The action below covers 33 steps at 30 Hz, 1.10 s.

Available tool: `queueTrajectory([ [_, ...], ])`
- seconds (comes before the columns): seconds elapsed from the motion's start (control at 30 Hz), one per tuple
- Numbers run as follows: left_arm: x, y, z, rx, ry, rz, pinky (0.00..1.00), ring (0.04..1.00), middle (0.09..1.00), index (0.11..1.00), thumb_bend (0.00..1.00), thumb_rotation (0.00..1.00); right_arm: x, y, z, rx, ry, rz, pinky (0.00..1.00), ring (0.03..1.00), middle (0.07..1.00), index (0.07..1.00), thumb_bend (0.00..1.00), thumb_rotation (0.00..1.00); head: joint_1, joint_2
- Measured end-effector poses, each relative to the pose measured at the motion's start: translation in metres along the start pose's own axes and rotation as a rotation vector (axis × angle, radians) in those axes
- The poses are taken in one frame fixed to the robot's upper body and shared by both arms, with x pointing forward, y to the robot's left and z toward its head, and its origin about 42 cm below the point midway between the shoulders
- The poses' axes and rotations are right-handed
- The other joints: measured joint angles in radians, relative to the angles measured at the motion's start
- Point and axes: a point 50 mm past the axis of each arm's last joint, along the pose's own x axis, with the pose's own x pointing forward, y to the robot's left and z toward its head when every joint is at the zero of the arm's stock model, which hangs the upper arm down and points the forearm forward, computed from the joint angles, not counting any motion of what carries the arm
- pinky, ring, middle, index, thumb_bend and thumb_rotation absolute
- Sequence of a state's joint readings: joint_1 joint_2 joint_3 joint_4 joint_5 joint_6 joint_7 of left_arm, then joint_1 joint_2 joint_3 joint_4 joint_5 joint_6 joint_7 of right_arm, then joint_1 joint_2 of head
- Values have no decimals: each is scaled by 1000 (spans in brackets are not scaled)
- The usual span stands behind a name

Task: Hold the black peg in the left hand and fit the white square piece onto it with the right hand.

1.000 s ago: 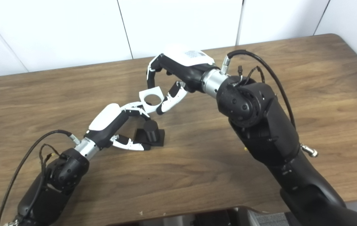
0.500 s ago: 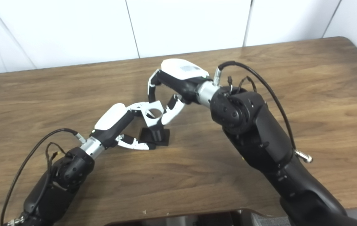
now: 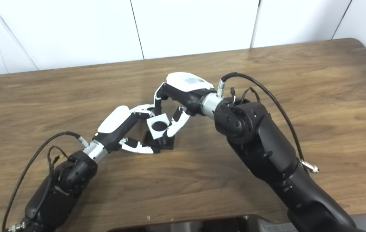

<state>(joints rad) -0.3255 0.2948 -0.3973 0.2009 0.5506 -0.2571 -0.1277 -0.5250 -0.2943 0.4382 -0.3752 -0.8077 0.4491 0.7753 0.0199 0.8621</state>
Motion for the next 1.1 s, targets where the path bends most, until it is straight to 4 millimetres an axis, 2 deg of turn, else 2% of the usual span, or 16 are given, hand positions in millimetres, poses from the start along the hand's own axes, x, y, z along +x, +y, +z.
queueTrajectory([
  [0.33, 0, 0, 0, 1, 0, 1, 749, 891, 881, 562, 875, 214, 1, 4, -2, -11, -2, 14, 745, 802, 757, 479, 520, 141, 6, 3],
  [0.9, -1, 0, 5, -2, 19, 1, 777, 900, 886, 562, 864, 215, 8, 8, -12, 11, 30, 17, 764, 820, 765, 480, 520, 140, 17, 14],
  [1.1, -1, -1, 5, -3, 20, -2, 781, 899, 886, 560, 868, 221, 9, 18, -17, 31, 46, 43, 767, 821, 763, 480, 520, 140, 15, 17],
])
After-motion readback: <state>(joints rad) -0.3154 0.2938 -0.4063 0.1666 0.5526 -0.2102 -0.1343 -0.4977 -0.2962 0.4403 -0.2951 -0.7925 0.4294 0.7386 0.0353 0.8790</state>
